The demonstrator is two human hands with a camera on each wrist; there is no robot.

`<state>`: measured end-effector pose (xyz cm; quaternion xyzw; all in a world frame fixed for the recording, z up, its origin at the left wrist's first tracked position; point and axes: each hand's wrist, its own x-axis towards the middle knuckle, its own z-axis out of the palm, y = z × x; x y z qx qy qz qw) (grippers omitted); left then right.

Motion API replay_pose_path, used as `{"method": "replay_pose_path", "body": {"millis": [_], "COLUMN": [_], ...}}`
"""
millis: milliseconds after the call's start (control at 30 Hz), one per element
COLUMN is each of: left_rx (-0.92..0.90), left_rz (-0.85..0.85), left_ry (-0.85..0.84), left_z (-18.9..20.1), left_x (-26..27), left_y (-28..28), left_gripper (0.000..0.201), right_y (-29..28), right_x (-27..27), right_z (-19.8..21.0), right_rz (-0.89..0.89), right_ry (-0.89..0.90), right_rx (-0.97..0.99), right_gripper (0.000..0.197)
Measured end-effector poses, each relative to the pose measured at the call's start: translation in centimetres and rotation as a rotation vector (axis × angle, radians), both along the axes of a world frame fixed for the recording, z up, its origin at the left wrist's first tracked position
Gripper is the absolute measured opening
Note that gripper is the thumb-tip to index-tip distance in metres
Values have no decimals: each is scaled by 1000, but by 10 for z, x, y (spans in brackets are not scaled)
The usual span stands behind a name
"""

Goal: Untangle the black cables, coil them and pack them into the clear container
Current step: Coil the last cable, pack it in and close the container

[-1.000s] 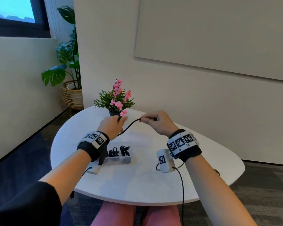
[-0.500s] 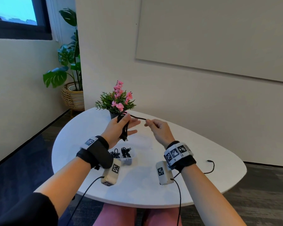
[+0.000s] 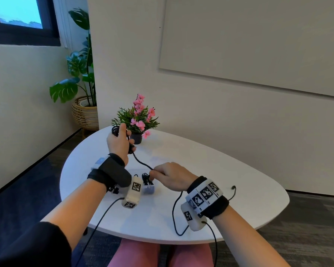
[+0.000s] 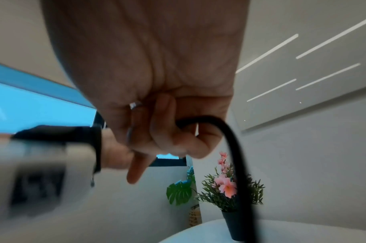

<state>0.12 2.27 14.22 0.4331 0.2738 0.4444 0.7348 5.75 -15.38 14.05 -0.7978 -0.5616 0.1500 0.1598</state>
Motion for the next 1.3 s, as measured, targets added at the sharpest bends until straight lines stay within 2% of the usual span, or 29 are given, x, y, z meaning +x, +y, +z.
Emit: {"method": "replay_pose_path", "body": {"millis": [67,133,200,233,300,400,467,567,633,767,833,900,967,1033,1100,1200,1300], "left_rx": [419,872,1157,1226,1242,1265,1181,823,591,203,85,9,-37,-73,-100,-51,38], "left_rz": [56,40,-37,-87,-225,-485,-593,-708,-717,-594,-579,-586,-580,-572,-594,-641,-660], "left_ry": [245,521,723,751,701,701,747,551,375,117,27,-53,-116,-154,-173,-102,18], "left_z": [-7,-13,-14,-14,-15,-20,-23,-16,-10,-6,-7,-8,-7,-5,-7,-10,-11], "left_x": [-3,-6,-10,-12,-16,-17,-15,-18,-21,-25,-24,-22,-21,-22,-24,-27,-28], "left_y": [5,0,-11,-15,-20,-24,-26,-26,-22,-14,-13,-15,-18,-20,-23,-29,-33], "left_gripper": [26,33,44,55,71,58,46,23,24,27,31,35,38,37,33,27,23], "right_y": [-3,-4,-1,0,1,3,4,5,6,0,-2,-1,1,3,6,9,5], "right_x": [0,4,9,14,21,29,33,37,40,44,39,31,26,27,36,53,58], "right_z": [10,18,21,20,17,12,11,10,7,-3,-10,-15,-16,-14,-15,-21,-19], "right_rz": [4,0,-45,-87,-166,-226,-246,-298,-327,-282,-200,-127,-126,-219,-351,-461,-418], "right_ry": [79,92,77,67,40,40,129,327,446,669,668,638,685,735,679,501,419], "right_rx": [138,278,397,446,515,574,622,662,642,552,472,400,364,417,544,634,580], "right_gripper": [29,24,21,19,18,17,14,17,16,10,11,8,18,32,34,23,22]}}
